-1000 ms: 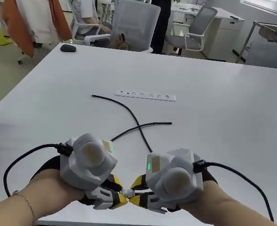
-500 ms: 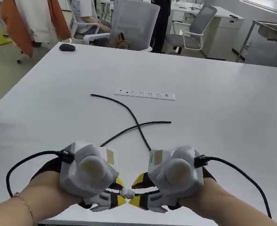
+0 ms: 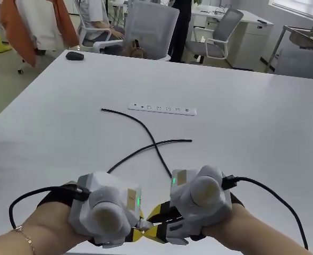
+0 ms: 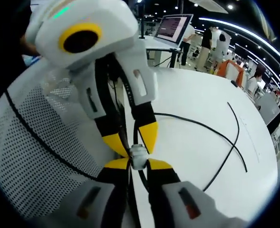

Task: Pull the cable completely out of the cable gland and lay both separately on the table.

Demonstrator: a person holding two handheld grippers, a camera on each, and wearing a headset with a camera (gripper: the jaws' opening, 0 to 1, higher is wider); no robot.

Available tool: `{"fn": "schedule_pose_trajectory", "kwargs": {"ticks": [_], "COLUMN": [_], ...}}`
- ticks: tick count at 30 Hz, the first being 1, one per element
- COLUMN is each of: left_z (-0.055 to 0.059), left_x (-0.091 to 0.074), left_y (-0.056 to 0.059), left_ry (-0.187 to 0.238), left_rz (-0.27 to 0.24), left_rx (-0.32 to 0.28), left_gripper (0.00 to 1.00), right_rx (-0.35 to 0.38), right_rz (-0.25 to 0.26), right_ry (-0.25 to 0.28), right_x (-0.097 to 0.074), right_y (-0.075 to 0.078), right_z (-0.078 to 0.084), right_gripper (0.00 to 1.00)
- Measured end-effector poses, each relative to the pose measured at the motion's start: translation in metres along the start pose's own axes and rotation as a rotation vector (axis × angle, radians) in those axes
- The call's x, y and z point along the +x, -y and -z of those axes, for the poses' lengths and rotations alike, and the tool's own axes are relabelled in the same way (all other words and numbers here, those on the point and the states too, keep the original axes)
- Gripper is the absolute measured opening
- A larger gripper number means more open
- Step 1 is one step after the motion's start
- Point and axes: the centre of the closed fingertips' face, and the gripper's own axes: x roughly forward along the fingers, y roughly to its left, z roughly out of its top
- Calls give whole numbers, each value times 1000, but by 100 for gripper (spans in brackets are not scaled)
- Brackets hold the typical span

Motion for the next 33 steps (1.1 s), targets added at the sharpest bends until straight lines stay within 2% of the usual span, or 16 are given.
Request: {"fn": "schedule_pose_trajectory", "kwargs": {"ticks": [3, 8, 11, 12, 13, 17, 20, 22, 23, 24, 25, 26, 27, 28, 31, 33], "left_z": [1, 4, 5, 5, 5, 5, 6, 6, 5, 1, 0, 0, 0, 0, 1, 2], "left_x": [-1, -4, -5, -5, -6, -6, -7, -7, -8, -10, -11, -12, -12, -12, -12, -12], "left_y": [-5, -5, -5, -6, -6, -4, -4, -6, -8, -9, -11, -14, -15, -16, -17, -16], "left_ry": [8, 27, 35, 35, 33, 35, 41, 40, 48, 70, 75, 76, 79, 82, 77, 66], "left_rz": [-11, 0, 7, 5, 5, 13, 18, 2, -6, -5, -11, -20, -28, -34, -46, -49], "left_rx": [-39, -138, -210, -196, -201, -239, -254, -252, -256, -277, -278, -276, -274, -274, -262, -251], "left_gripper": [17, 17, 17, 17, 17, 17, 17, 17, 17, 17, 17, 17, 17, 17, 17, 17], "right_rx": [-54, -111, -184, -201, -229, -260, -257, -181, -151, -172, -175, -157, -117, -121, -148, -155], "right_rz": [34, 62, 88, 97, 101, 102, 101, 113, 143, 190, 195, 188, 159, 155, 169, 155], "right_ry": [-7, -20, -44, -55, -59, -61, -61, -54, -56, -53, -38, -32, -22, -23, -53, -54], "right_x": [-1, 1, 1, 1, 2, 2, 3, 3, 3, 0, -1, -2, -3, -4, -2, -1], "right_y": [3, 3, 5, 4, 5, 4, 5, 10, 17, 28, 30, 30, 26, 26, 25, 23], "right_z": [-3, -7, -7, -7, -7, -6, -7, -6, -5, -7, -9, -8, -7, -6, -2, -2], "right_gripper": [12, 12, 11, 11, 11, 11, 12, 13, 16, 28, 35, 35, 26, 21, 20, 13]}}
